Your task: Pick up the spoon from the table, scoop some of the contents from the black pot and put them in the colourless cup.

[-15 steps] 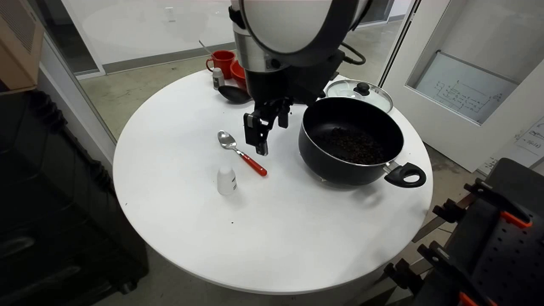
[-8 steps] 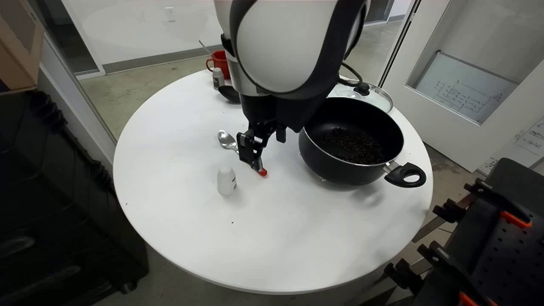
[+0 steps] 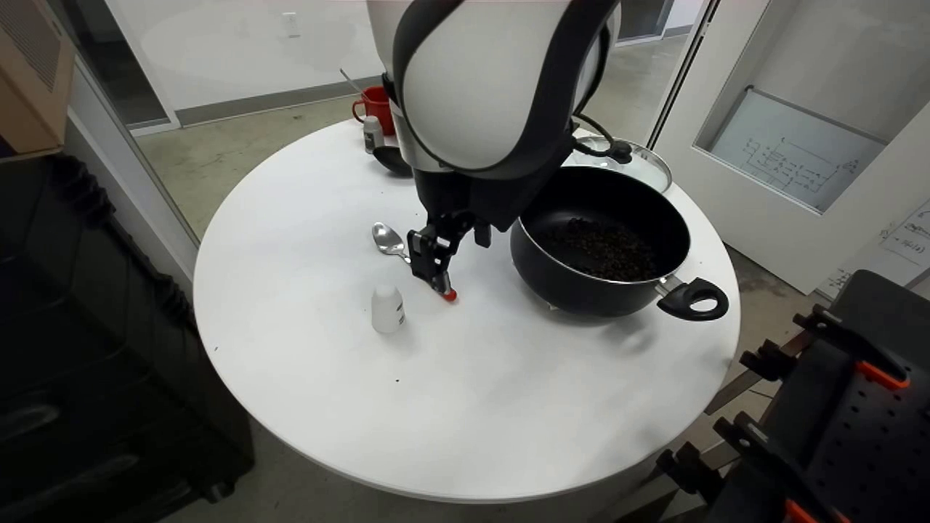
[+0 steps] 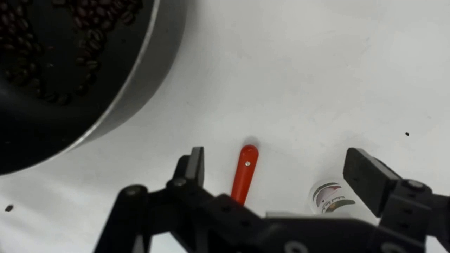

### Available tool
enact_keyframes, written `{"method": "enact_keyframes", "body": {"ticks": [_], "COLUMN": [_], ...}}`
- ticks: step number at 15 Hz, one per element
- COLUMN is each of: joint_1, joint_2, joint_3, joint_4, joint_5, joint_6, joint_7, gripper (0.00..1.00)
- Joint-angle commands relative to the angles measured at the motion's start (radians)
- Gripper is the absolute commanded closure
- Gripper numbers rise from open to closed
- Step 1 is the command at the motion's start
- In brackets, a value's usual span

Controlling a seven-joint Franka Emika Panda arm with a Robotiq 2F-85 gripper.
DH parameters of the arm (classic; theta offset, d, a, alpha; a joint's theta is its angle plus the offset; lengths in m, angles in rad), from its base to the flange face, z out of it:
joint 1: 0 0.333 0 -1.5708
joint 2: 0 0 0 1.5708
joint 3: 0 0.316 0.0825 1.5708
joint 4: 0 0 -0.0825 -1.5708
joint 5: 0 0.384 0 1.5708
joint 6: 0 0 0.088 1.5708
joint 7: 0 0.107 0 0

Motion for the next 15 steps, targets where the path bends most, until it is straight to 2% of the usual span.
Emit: {"method": "enact_keyframes", "body": {"ticks": [1,8,15], "joint_1": [0.003,0.037,0.009], "joint_2": [0.042,0.107,0.148], "joint_3": [0.005,-0.038,-0.020], "joint_4": [0.030,0.049,0.093], "joint_5": [0.007,-0.007,0.052], "joint_6": [-0.026,0.012,0.041], "joint_7": [-0.021,0.048,0.071], "gripper": [0.00,0.00,0.00]}}
